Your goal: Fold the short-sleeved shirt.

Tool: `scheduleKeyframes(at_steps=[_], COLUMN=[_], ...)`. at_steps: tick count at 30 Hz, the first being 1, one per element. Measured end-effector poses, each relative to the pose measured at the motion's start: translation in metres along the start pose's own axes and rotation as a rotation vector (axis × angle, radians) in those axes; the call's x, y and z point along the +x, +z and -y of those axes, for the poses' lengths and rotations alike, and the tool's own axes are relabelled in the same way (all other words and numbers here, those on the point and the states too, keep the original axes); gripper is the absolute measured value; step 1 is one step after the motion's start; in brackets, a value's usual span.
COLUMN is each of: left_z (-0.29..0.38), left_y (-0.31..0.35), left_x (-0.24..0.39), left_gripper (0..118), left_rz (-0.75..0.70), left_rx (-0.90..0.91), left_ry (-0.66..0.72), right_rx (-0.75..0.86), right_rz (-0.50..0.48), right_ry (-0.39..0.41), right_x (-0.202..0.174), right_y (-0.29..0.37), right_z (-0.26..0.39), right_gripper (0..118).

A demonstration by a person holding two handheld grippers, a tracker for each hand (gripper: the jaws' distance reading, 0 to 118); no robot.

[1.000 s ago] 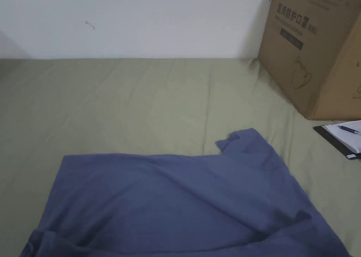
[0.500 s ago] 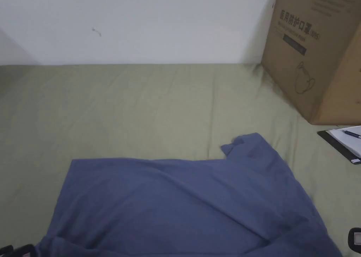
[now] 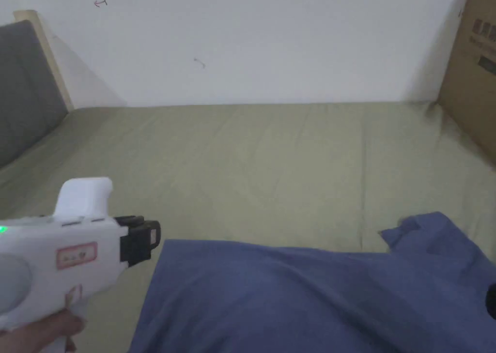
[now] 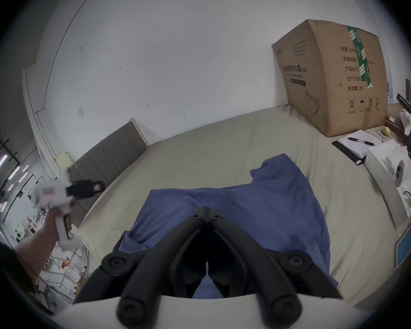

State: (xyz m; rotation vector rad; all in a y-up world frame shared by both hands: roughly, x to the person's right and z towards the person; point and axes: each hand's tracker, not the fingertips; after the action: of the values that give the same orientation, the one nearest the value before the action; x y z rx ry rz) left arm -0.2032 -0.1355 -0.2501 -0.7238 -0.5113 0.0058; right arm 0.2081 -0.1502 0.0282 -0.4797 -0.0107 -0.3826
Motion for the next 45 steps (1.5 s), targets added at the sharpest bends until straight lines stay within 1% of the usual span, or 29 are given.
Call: scheduleKeyframes(at_steps=[2,4,5,7,8,9,11,15,18,20,21,22,23,24,27,29,31,32,33,34,35,37,38,39,40,41,42,43,45], left_z=[-0.023,-0.033,-0.036,-0.038,-0.037,-0.037,-0.034,-0.019,-0.009,-0.011,-0.011,-0.014,-0.015,-0.014,-0.009,-0.005,-0.006,-0.007,-0.008,-0.008,-0.008,-0.007,-0.006,-0.005,-0.003,0.000,0.001,0.002,0.006], left_y=[-0.061,-0.114,-0.134,-0.174,-0.189,-0.200,-0.220,-0.252,-0.252,-0.244,-0.237,-0.236,-0.229,-0.223,-0.214,-0.207,-0.195,-0.186,-0.177,-0.169,-0.163,-0.152,-0.150,-0.147,-0.145,-0.142,-0.141,-0.140,-0.138], left_x=[-0.022,-0.045,-0.054,-0.066,-0.068,-0.071,-0.070,-0.075,-0.070,-0.067,-0.065,-0.070,-0.068,-0.065,-0.060,-0.054,-0.048,-0.048,-0.049,-0.046,-0.046,-0.044,-0.039,-0.037,-0.035,-0.033,-0.030,-0.029,-0.028], left_gripper=[0,1,14,101,118,113,113,111,104,86,65,38,7,1,1,1,1,1,1,1,1,1,1,1,1,1,1,1,1], left_rz=[-0.004,-0.009,-0.020,-0.033,-0.060,-0.057,-0.121,-0.120,-0.139,-0.133,-0.142,-0.139,-0.122,-0.085,-0.006,-0.038,-0.082,-0.089,-0.080,-0.081,-0.075,-0.084,-0.086,-0.088,-0.089,-0.086,-0.080,-0.071,-0.068], left_rx=[-0.186,-0.299,-0.325,-0.385,-0.403,-0.371,-0.374,-0.520,-0.508,-0.486,-0.465,-0.454,-0.439,-0.446,-0.466,-0.433,-0.341,-0.281,-0.230,-0.189,-0.158,-0.115,-0.111,-0.107,-0.101,-0.095,-0.094,-0.096,-0.096], left_ry=[0.033,0.094,0.111,0.101,0.086,0.068,0.055,0.068,-0.027,0.000,-0.005,-0.022,-0.043,-0.037,-0.024,-0.080,-0.121,-0.109,-0.079,-0.052,-0.031,-0.028,-0.033,-0.046,-0.065,-0.072,-0.076,-0.080,-0.087], right_rx=[-0.019,-0.046,-0.057,-0.088,-0.103,-0.126,-0.151,-0.176,-0.198,-0.204,-0.207,-0.207,-0.204,-0.196,-0.159,-0.116,-0.038,0.029,0.035,-0.011,-0.079,-0.224,-0.330,-0.438,-0.491,-0.526,-0.543,-0.521,-0.587], right_rz=[-0.014,-0.012,0.003,0.012,0.013,0.015,0.018,0.040,0.070,0.068,0.073,0.078,0.078,0.072,0.062,0.046,0.032,0.078,0.113,0.142,0.172,0.136,0.092,0.121,0.203,0.284,0.314,0.328,0.403], right_ry=[0.003,0.018,0.030,0.035,0.029,0.011,-0.011,-0.032,-0.028,-0.019,-0.007,0.003,0.010,0.014,0.010,0.008,0.046,0.067,0.067,0.050,-0.001,-0.079,-0.107,-0.117,-0.111,-0.082,-0.063,-0.058,-0.097], right_x=[0.004,0.010,0.016,0.025,0.029,0.032,0.041,0.053,0.055,0.055,0.050,0.048,0.047,0.046,0.047,0.051,0.061,0.069,0.075,0.084,0.097,0.130,0.146,0.156,0.161,0.168,0.174,0.179,0.196], right_y=[-0.010,-0.021,-0.024,-0.034,-0.038,-0.042,-0.051,-0.066,-0.073,-0.071,-0.072,-0.071,-0.070,-0.069,-0.069,-0.073,-0.078,-0.081,-0.091,-0.104,-0.122,-0.165,-0.189,-0.209,-0.225,-0.243,-0.256,-0.264,-0.281], right_z=[-0.001,0.002,0.003,0.007,0.010,0.011,0.017,0.027,0.029,0.030,0.027,0.026,0.025,0.023,0.009,-0.017,-0.048,-0.066,-0.087,-0.105,-0.121,-0.143,-0.146,-0.146,-0.142,-0.136,-0.128,-0.124,-0.113], right_gripper=[0,0,0,0,0,0,0,0,0,0,0,0,0,0,0,0,0,0,0,0,0,0,7,43,83,112,114,109,109])
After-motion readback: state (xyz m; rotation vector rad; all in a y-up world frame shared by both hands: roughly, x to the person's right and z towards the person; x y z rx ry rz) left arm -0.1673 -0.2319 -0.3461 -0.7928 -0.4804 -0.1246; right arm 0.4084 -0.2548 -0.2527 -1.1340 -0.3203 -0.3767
